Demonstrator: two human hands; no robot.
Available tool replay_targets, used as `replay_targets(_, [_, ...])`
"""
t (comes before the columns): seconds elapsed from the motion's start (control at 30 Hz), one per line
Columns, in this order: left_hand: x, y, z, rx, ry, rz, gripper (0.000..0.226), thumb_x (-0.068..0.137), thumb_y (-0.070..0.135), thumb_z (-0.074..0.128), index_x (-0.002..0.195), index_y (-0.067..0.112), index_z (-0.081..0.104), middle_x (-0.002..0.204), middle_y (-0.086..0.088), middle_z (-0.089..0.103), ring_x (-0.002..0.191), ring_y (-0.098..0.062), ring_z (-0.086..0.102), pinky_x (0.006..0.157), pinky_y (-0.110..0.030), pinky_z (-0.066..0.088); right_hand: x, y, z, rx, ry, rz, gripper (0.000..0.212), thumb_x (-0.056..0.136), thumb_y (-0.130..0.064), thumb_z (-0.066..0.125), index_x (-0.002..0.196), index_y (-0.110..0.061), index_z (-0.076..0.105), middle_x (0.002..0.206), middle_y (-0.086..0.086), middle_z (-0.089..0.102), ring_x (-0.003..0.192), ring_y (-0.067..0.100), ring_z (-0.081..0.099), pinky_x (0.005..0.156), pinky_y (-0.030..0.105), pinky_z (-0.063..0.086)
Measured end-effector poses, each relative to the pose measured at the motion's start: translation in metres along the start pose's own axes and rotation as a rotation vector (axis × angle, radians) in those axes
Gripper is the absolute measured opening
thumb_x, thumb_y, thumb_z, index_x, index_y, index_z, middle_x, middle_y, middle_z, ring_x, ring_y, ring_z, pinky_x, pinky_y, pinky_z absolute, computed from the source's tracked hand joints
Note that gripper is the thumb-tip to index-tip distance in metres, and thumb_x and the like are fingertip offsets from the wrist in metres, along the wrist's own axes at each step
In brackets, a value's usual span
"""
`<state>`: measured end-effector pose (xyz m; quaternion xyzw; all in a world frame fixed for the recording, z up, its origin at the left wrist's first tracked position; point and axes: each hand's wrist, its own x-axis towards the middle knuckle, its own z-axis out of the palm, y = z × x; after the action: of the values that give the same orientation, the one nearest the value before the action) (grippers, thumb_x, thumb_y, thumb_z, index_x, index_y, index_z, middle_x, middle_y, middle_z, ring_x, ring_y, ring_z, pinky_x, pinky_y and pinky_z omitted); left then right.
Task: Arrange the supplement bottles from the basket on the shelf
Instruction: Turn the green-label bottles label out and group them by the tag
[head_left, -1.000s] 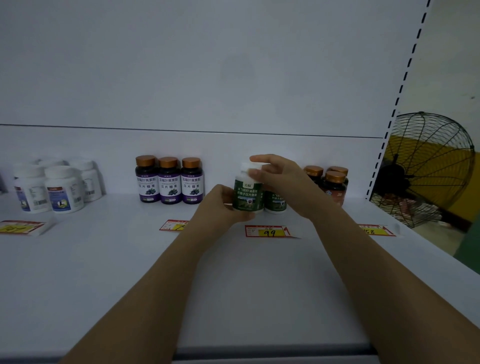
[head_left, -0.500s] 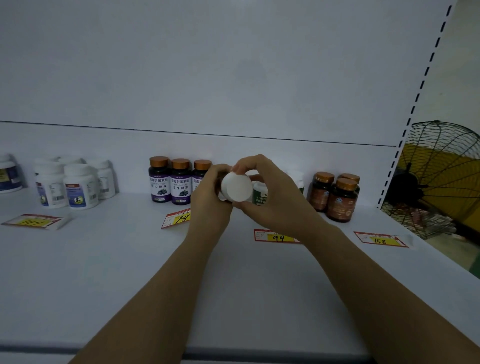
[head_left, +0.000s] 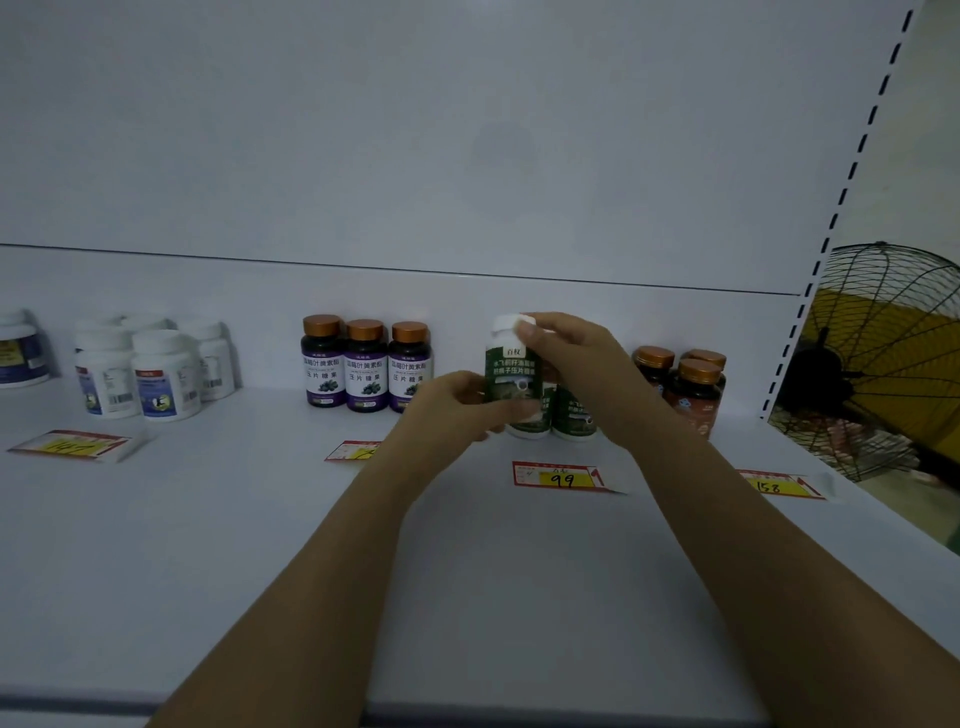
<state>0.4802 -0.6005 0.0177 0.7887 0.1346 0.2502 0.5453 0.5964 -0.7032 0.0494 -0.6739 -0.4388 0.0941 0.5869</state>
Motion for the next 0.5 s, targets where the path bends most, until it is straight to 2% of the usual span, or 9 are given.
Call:
replay_targets(0.1, [0.002,-0.001,-0.001,-0.081,-0.048,-0.152,0.039,0.080,0.037,0.069,0.104,0.007,0.063,0.093,-0.008,0.071,0.077,-0.015,0.067,0.076,-0.026,0.054,0.006,0.011,0.003,0.037,-0.010,0.171,0.034,0.092,-0.038,0.057,0.100,-0.007,0.069,0.099,0.014,0.072,0.095,0.030,0.069,0.089,0.044,0.055])
replay_targets(0.2, [0.002,-0.002,0.000,-0.193,-0.073,-0.258,0.040,0.081,0.039,0.068,0.101,0.004,0.065,0.095,-0.015,0.072,0.075,-0.019,0.067,0.071,-0.026,0.054,0.007,0.014,0.006,0.022,0.004,0.229,0.040,0.089,-0.042,0.060,0.096,-0.004,0.070,0.098,0.017,0.072,0.096,0.033,0.068,0.090,0.046,0.054])
replay_targets(0.33, [0.002,-0.002,-0.001,-0.271,-0.089,-0.271,0.035,0.081,0.041,0.065,0.095,0.008,0.065,0.095,-0.014,0.072,0.077,-0.019,0.068,0.070,-0.025,0.054,0.007,0.011,0.005,-0.014,0.054,0.240,0.041,0.089,-0.043,0.060,0.092,-0.002,0.069,0.096,0.018,0.071,0.091,0.032,0.069,0.083,0.036,0.058])
replay_targets(0.4, [0.001,-0.002,-0.002,-0.283,-0.094,-0.266,0.039,0.079,0.044,0.065,0.095,0.008,0.065,0.095,-0.015,0.072,0.077,-0.019,0.068,0.071,-0.025,0.055,0.007,0.010,0.005,-0.004,0.060,0.255,0.038,0.089,-0.042,0.061,0.089,-0.005,0.068,0.095,0.017,0.072,0.087,0.028,0.069,0.077,0.031,0.058])
replay_targets(0.5, [0.002,-0.003,-0.001,-0.284,-0.096,-0.259,0.049,0.072,0.049,0.066,0.097,0.007,0.065,0.093,-0.014,0.073,0.077,-0.019,0.068,0.073,-0.027,0.055,0.007,0.009,0.004,0.005,0.065,0.278,0.037,0.088,-0.043,0.061,0.088,-0.006,0.067,0.094,0.016,0.072,0.086,0.027,0.070,0.076,0.030,0.058])
